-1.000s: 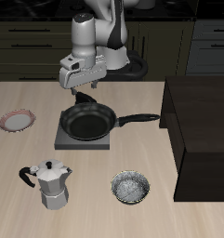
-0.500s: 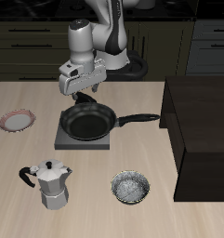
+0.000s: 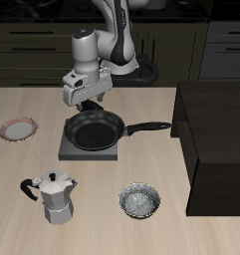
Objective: Turn off the stove
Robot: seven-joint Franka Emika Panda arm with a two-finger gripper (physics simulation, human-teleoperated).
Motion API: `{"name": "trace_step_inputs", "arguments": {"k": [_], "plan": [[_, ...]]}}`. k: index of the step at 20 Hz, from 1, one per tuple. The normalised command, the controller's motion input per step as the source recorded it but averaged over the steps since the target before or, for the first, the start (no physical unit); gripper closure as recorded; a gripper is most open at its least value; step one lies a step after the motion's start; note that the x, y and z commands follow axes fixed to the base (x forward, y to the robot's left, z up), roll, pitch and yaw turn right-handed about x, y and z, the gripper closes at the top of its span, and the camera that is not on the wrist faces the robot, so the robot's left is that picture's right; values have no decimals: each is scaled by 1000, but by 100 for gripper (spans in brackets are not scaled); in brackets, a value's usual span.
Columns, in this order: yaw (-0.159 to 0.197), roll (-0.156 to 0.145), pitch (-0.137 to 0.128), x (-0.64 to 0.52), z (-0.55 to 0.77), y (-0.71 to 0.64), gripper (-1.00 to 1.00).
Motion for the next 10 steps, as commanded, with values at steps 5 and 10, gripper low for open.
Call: {"name": "trace_step_inputs", "arguments": {"k": [5, 10], "plan": [[9, -29, 46, -14, -166, -89, -100], [15, -3, 39, -9, -151, -58, 100]]}}
